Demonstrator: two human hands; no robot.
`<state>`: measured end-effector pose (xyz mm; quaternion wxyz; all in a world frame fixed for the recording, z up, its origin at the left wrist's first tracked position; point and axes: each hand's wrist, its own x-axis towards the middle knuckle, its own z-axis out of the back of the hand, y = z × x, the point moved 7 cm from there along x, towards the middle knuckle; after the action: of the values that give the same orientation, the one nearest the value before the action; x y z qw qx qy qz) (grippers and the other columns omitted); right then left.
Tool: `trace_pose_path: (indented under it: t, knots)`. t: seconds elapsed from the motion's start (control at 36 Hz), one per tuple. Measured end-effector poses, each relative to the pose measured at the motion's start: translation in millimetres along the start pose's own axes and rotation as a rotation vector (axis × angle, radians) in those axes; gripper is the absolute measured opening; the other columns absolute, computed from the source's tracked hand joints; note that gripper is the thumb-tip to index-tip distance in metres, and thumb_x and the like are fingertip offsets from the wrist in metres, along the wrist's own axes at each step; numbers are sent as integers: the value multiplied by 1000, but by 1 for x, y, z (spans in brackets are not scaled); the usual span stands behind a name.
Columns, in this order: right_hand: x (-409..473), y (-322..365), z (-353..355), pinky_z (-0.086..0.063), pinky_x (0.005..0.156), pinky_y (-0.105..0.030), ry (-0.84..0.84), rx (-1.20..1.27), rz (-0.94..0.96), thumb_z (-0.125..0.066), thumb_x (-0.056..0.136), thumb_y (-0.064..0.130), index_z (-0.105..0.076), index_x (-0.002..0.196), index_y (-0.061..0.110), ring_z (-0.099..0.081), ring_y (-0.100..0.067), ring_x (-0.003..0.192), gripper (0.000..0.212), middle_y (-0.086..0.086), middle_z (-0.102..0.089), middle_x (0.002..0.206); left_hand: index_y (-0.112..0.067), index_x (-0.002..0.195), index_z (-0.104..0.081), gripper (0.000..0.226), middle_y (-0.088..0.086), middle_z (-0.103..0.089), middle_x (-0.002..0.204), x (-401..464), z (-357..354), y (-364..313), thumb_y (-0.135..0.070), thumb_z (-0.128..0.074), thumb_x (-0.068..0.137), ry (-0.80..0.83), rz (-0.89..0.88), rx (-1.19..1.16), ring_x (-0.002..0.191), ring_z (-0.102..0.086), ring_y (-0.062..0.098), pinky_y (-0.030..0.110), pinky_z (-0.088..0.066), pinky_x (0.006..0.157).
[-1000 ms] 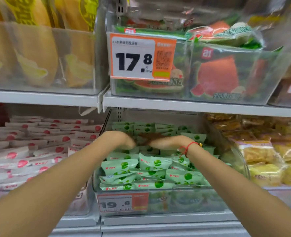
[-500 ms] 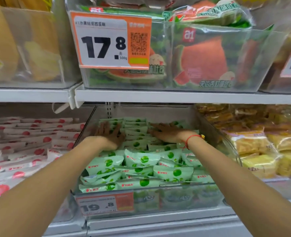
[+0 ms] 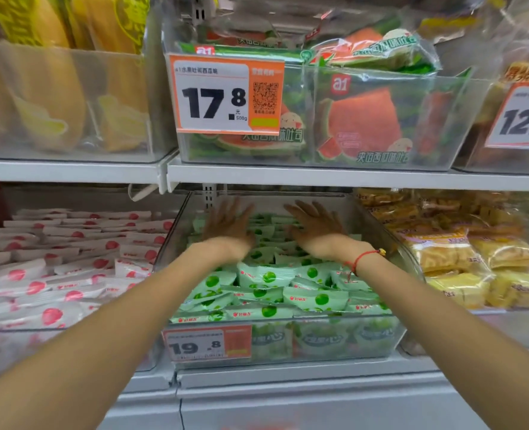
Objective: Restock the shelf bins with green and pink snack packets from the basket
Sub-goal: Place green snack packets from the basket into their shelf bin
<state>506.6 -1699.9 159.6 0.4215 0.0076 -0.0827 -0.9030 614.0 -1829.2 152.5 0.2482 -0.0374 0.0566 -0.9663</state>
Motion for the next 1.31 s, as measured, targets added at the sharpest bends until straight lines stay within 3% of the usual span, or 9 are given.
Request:
trace_pose_path:
  t: [0.22,0.39,0.5,0.58,0.67,0.81,1.0,1.08,1.31]
  knots:
    - [-27,4,-25,-15,115,-30,348,59,89,-22,101,51,-26,148,34,-21,-20,144,50,4,-22,157,-38,151,-1,49,-9,8,160,-18,-40,-15,-43,-9,103,351,-88,-31,148,6,20,43,4,120]
    - [-35,6,-31,7,116,-38,403,-7,45,-10,100,54,-7,150,40,11,-18,147,53,8,2,160,-39,151,3,49,-14,15,158,-27,-42,-15,-41,-7,103,246,-77,-51,147,10,14,38,8,119]
    - [-40,14,-20,-5,119,-38,491,6,47,-16,101,50,-11,152,31,-8,-21,147,54,2,-8,160,-34,152,-5,49,-8,6,160,-39,-21,-21,-42,-14,104,339,-129,-173,148,5,18,37,2,119]
    - [-44,21,4,-30,113,-36,307,95,117,-34,99,48,-35,147,21,-38,-22,135,55,-2,-35,151,-19,149,-29,47,-1,-27,156,-65,16,-17,-31,-35,104,251,-215,-304,142,-28,17,23,-22,110]
    - [-70,45,27,-38,104,-28,157,244,265,-52,91,50,-50,136,20,-47,-13,125,53,4,-51,138,-31,135,-49,38,-8,-47,143,-96,36,8,-35,-50,98,192,-253,-106,124,-50,13,31,-39,104]
    - [-83,75,9,-43,100,-32,176,21,318,-68,78,54,-55,131,20,-50,-15,123,65,4,-54,135,-34,115,-62,32,-7,-54,127,-118,30,17,-48,-62,87,209,-296,254,116,-53,18,37,-46,92]
    - [-73,81,5,-35,110,-37,186,167,301,-74,77,45,-60,127,18,-46,-18,129,58,2,-55,136,-29,108,-68,27,-10,-48,125,-119,36,18,-45,-64,86,189,-394,385,117,-45,14,29,-38,75]
    - [-71,88,1,-39,105,-37,120,14,328,-71,80,45,-57,130,17,-44,-21,129,59,0,-54,137,-25,106,-66,24,-7,-48,127,-119,29,16,-42,-63,88,111,-413,477,115,-47,18,33,-42,85]
    - [-81,93,16,-48,92,-22,77,43,472,-61,91,14,-69,115,20,-62,-10,110,26,5,-67,120,-26,107,-63,21,-7,-63,120,-114,38,21,-25,-44,98,-42,-457,547,102,-62,23,29,-44,70]
